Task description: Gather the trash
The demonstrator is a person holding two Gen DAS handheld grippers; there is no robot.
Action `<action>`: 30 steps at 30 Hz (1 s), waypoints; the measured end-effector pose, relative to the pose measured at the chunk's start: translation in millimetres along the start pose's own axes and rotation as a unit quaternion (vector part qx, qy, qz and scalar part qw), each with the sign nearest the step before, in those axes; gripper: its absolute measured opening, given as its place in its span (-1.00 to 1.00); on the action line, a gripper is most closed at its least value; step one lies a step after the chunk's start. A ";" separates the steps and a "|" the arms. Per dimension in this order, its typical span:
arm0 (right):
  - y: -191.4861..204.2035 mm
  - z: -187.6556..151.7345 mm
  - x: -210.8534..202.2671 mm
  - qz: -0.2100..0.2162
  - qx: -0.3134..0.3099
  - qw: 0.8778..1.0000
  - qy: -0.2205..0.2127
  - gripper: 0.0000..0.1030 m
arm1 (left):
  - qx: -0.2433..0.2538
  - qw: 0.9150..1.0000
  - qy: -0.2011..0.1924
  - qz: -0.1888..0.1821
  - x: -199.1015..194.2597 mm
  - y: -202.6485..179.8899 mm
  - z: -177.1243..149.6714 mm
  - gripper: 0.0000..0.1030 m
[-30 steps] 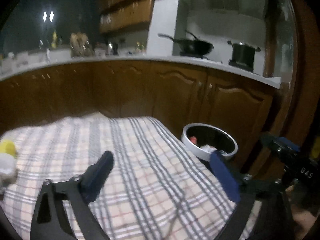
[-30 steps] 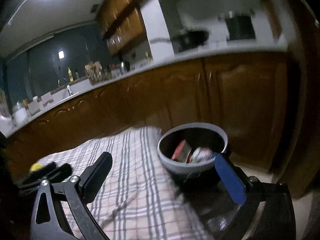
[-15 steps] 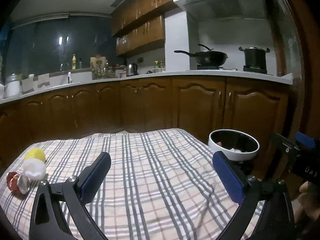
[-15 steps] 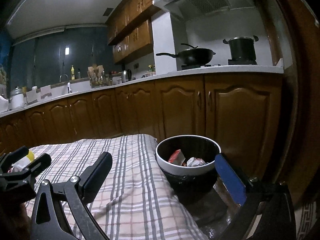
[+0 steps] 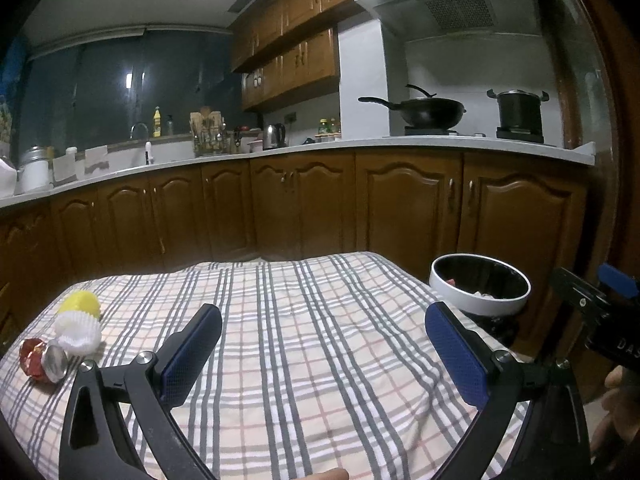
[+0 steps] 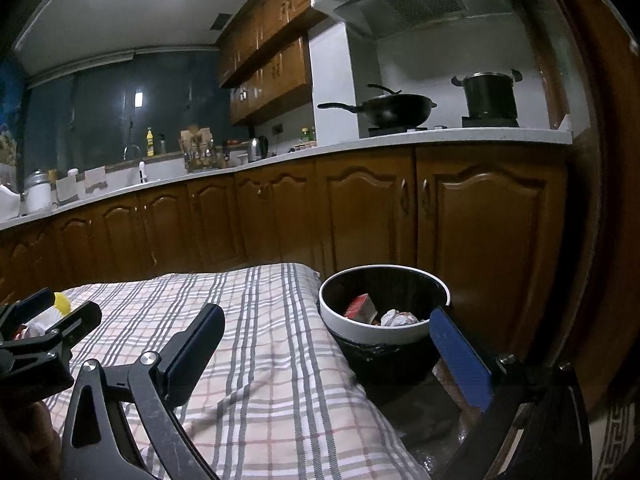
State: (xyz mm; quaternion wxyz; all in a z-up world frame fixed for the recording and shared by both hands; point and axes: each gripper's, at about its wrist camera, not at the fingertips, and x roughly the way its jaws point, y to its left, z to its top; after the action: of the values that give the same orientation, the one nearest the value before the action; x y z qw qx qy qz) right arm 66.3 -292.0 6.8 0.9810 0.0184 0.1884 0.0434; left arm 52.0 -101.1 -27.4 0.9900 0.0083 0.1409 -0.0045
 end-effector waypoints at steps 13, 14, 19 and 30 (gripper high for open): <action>0.2 0.0 0.2 0.004 0.001 1.000 0.002 1.00 | 0.004 1.000 0.001 -0.005 0.3 5.5 -3.5 0.99; 0.8 0.5 0.0 0.004 0.001 1.000 0.001 1.00 | 0.004 1.000 0.002 -0.005 0.3 5.8 -3.7 0.99; 2.8 1.7 -0.7 0.005 -0.001 1.000 0.001 1.00 | 0.003 1.000 0.006 -0.007 2.1 8.1 -2.4 0.99; 3.7 4.1 -2.6 0.009 0.002 1.000 -0.001 1.00 | -0.003 1.000 0.007 -0.010 4.9 13.5 -1.6 0.99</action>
State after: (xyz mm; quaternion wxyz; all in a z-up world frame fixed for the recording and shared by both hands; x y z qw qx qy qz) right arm 65.1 -288.7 11.7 0.9807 0.0219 0.1875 0.0516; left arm 56.3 -87.6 -30.1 0.9889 0.0045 0.1479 -0.0139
